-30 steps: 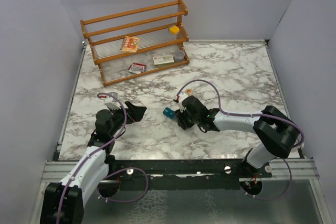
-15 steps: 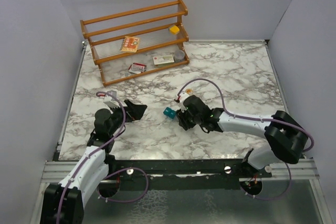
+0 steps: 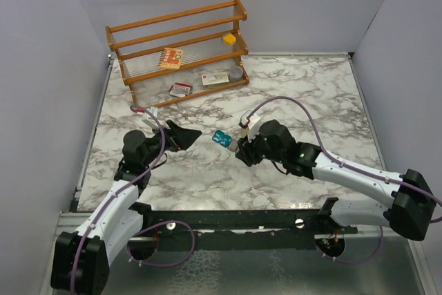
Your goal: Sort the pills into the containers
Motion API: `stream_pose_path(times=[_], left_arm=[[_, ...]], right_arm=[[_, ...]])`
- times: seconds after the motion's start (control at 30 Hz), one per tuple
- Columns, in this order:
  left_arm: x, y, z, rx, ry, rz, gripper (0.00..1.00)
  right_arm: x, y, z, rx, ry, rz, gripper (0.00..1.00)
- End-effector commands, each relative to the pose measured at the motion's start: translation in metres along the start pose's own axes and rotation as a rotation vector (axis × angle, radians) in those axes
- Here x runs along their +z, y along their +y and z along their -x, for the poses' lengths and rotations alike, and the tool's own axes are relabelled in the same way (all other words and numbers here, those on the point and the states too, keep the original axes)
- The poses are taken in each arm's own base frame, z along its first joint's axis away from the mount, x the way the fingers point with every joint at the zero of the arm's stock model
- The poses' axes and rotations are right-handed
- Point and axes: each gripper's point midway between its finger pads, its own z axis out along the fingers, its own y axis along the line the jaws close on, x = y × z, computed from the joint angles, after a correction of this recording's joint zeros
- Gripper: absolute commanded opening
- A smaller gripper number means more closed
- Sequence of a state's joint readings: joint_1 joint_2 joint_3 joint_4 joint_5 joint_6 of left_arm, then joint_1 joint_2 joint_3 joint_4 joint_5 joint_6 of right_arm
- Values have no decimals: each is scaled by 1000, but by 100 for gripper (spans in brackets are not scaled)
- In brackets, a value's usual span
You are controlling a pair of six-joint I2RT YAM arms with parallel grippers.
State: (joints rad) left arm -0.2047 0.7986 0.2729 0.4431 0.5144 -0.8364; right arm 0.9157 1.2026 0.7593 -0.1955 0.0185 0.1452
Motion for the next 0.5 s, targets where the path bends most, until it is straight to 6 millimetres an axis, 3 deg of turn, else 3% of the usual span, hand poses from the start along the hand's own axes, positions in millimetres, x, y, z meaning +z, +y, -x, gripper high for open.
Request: stream_pose_path(times=[0.0,0.1,0.47], left_arm=[[4,-37,0,-2,65,-129,89],[9,-41,-4,-12,88,-137,99],[30,-52,-33,-86,205,-183,99]], right_arm=[[-16,14,18,-42,-40,72,1],[-22,15,21,-45,-55,82,1],[-28,24,29,-48,-73,129,1]])
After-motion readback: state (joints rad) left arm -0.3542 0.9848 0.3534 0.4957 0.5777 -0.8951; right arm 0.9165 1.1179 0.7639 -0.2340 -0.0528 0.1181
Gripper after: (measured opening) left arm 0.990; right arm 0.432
